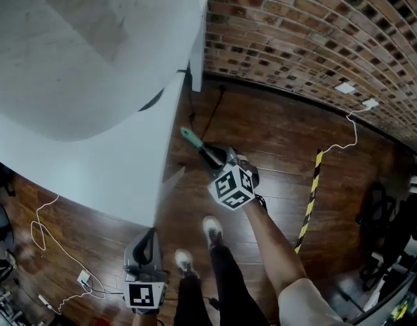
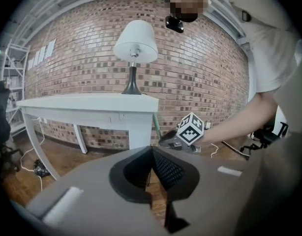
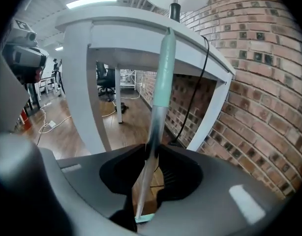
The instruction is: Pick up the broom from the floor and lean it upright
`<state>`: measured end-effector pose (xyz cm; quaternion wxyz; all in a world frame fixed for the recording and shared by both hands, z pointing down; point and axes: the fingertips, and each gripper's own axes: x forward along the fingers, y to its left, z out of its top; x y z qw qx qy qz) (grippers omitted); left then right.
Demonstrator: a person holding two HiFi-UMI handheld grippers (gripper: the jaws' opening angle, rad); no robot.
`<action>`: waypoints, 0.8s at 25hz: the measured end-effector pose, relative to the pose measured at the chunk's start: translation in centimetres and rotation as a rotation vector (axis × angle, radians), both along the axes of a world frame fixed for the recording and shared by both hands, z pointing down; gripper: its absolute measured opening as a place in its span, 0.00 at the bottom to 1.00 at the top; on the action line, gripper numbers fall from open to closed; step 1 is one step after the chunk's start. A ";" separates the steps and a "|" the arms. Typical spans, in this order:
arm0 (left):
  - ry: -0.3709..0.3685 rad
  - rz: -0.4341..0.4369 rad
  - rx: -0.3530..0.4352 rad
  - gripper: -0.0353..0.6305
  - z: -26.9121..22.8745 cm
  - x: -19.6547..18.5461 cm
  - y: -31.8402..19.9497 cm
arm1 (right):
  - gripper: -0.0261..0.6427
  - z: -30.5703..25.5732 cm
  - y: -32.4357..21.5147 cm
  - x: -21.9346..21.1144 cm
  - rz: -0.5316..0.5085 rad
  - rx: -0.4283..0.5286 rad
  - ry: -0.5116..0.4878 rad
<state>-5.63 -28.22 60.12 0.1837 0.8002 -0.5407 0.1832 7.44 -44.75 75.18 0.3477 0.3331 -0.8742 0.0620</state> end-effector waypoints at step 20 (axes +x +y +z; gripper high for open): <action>-0.031 -0.012 -0.048 0.05 2.7 -1.4 -0.7 | 0.21 0.8 -5.4 -1.4 0.001 0.057 0.029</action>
